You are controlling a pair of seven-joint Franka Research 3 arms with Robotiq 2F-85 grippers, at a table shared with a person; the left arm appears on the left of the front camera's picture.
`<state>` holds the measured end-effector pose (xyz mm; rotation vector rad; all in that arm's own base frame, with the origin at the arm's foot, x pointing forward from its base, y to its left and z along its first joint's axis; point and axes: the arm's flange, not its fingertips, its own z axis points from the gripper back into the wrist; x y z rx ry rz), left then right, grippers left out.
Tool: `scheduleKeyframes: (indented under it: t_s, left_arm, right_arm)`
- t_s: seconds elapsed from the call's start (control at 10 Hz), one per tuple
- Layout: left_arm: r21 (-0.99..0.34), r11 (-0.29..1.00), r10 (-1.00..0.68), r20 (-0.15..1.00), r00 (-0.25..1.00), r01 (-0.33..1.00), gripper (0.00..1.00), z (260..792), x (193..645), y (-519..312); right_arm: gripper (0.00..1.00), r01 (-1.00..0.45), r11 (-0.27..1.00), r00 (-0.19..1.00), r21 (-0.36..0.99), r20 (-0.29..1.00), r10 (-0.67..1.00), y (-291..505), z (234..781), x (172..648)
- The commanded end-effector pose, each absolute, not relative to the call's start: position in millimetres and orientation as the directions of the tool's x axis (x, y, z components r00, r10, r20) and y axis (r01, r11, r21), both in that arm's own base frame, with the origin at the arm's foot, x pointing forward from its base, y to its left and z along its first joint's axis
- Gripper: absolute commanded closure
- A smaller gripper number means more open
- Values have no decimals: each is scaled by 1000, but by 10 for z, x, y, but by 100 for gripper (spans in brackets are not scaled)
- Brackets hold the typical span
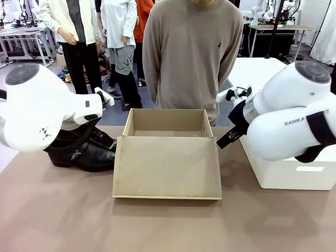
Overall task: Pack the shoes into the box.
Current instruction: Place one shoe of the Shoes into the Shoes Box.
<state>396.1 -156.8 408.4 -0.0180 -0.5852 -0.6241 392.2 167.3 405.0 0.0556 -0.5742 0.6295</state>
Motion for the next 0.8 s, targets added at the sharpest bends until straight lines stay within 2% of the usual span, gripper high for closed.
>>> scheduleKeyframes:
  t_s: [0.0,0.3,0.5,0.7]
  left_arm:
    - [207,793,-589,499,635,573,0,4348,3893,-1552]
    - [214,763,-622,501,602,610,0,4749,3742,-1533]
    - [213,741,-644,496,583,637,0,4878,3658,-1531]
    - [214,655,-713,494,498,725,0,5018,3660,-1479]
  right_arm:
    - [0,-611,787,646,-81,522,556,1549,4355,3916]
    - [0,-657,749,610,-87,524,595,1478,4800,3747]
    - [0,-674,734,595,-85,526,608,1474,4900,3675]
    - [0,-724,687,545,-65,558,626,1380,4964,3636]
